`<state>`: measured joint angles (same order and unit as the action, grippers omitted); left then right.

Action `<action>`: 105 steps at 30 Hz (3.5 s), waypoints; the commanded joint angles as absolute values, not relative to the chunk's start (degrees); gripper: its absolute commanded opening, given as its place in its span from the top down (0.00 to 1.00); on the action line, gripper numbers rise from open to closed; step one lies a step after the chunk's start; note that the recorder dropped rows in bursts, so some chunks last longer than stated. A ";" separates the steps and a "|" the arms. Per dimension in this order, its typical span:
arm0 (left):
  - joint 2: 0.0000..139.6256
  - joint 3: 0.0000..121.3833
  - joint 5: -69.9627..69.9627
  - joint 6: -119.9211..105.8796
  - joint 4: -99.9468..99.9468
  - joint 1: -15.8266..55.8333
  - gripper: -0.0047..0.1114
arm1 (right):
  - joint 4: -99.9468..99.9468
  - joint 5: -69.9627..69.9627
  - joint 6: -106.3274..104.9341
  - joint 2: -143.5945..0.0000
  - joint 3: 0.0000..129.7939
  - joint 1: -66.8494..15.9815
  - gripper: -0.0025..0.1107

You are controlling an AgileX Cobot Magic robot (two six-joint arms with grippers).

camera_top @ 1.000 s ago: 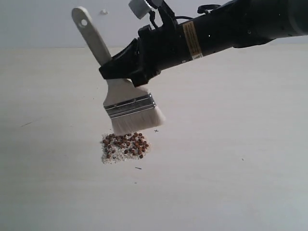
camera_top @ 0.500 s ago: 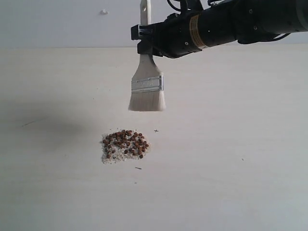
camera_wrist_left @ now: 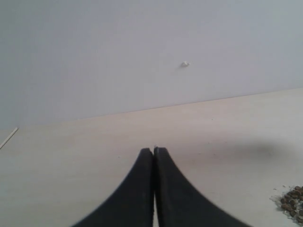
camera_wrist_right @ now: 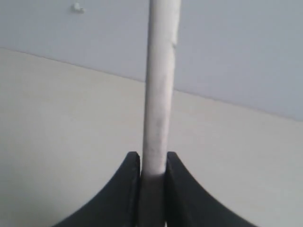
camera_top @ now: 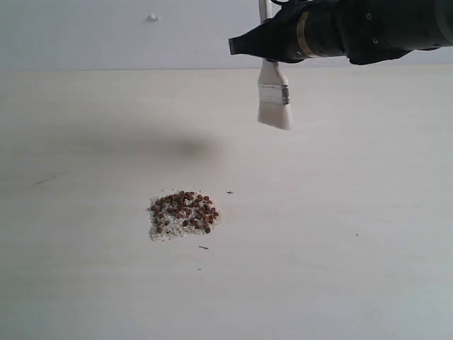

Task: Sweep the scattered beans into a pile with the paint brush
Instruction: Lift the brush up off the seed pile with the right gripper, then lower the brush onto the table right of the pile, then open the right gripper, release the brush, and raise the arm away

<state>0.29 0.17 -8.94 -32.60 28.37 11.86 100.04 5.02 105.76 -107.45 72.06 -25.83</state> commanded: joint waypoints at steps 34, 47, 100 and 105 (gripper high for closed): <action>0.00 0.00 -8.68 -32.60 28.48 12.10 0.96 | -56.65 43.44 -30.12 -107.79 60.70 -18.67 0.98; 0.00 0.00 -8.68 -32.60 28.48 12.10 0.96 | -66.04 44.19 -40.40 -115.03 58.29 -18.67 0.98; 0.00 0.00 -8.68 -32.60 28.48 12.10 0.96 | -78.36 43.75 -53.67 -121.32 58.29 -13.84 0.80; 0.00 0.00 -8.68 -32.60 28.48 12.10 0.96 | -78.63 39.11 -53.88 -119.03 58.29 -13.84 0.55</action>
<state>0.29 0.17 -8.94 -32.60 28.37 11.86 -79.05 42.60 -53.17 -120.76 58.59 -14.04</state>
